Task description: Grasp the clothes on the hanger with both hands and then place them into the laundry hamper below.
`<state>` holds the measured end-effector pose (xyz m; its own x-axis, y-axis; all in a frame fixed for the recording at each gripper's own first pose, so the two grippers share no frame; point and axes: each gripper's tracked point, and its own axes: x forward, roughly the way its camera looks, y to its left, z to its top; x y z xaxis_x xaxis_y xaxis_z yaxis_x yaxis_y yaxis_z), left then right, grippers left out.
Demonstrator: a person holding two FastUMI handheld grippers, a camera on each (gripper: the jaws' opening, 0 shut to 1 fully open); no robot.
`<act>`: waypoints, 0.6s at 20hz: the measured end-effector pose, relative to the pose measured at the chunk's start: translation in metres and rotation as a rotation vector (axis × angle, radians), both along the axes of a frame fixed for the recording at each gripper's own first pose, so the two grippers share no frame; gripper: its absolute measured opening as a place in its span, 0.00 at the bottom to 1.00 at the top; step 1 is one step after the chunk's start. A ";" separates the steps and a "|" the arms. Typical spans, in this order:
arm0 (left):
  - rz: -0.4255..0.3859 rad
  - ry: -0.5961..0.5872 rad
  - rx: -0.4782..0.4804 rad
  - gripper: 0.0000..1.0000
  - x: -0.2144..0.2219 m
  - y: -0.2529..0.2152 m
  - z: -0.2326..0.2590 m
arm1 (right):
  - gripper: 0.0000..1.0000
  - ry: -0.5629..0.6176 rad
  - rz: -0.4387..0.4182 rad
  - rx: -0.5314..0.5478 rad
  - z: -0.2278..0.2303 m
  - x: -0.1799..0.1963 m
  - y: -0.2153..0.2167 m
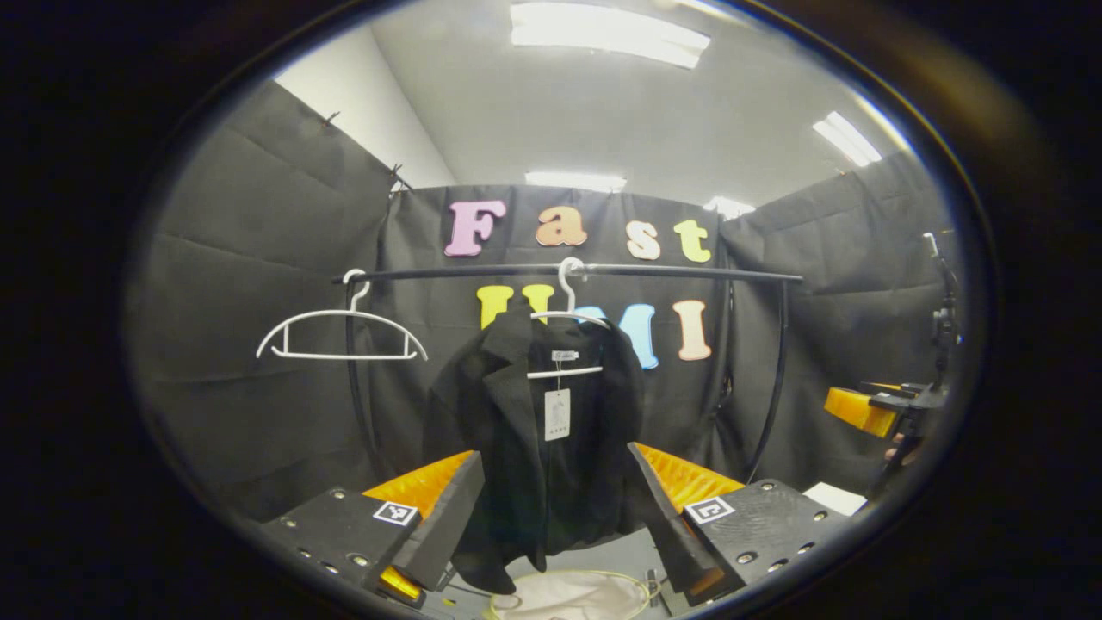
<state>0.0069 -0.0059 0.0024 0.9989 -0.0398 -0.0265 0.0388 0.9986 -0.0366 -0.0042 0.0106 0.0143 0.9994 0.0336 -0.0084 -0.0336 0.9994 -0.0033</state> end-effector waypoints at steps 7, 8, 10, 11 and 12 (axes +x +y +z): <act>0.020 0.022 -0.015 0.96 0.011 0.011 -0.008 | 0.98 0.031 -0.007 -0.011 -0.004 0.007 0.009; 0.024 0.026 -0.030 0.96 0.015 0.011 -0.011 | 0.98 0.031 -0.003 -0.012 -0.002 0.010 0.013; 0.053 0.041 -0.048 0.96 0.023 0.017 -0.013 | 0.98 0.034 0.017 -0.009 0.000 0.017 0.021; 0.076 0.047 -0.056 0.96 0.028 0.021 -0.015 | 0.98 0.032 0.036 -0.007 0.000 0.023 0.027; 0.103 0.055 -0.066 0.96 0.033 0.025 -0.015 | 0.98 0.035 0.056 -0.011 0.000 0.031 0.033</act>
<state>0.0397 0.0192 -0.0123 0.9948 0.0592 -0.0824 -0.0675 0.9926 -0.1013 0.0270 0.0433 0.0141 0.9950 0.0896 -0.0438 -0.0902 0.9959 -0.0117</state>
